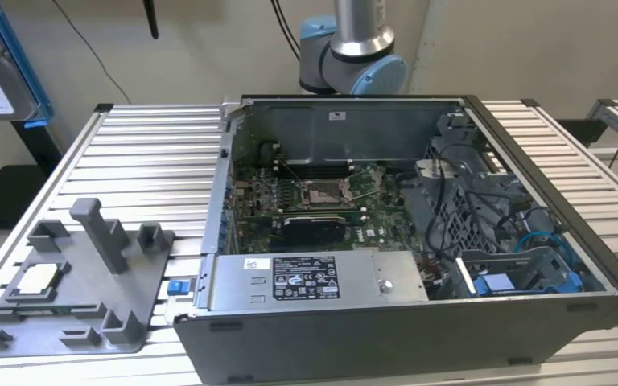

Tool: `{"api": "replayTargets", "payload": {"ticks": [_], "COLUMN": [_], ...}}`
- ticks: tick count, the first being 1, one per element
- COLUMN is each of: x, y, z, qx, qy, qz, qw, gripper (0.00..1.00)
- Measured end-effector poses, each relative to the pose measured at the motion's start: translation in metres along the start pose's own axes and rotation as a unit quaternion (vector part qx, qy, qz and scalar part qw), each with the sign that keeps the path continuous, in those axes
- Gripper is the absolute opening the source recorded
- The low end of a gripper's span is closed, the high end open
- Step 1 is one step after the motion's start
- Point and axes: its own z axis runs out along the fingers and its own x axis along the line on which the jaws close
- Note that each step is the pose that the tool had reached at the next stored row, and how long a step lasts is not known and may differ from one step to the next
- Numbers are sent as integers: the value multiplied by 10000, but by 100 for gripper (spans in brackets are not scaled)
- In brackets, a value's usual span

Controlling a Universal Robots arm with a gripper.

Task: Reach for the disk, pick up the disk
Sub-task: 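Pick up the disk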

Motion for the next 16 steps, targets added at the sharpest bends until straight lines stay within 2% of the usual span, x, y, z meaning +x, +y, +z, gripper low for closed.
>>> {"api": "replayTargets", "payload": {"ticks": [5,16], "x": [0,0], "y": [-2,1], "z": [-28,-28], "qx": [0,0], "qy": [0,0], "qz": [0,0], "qw": [10000,10000], "gripper": [0,0]}}
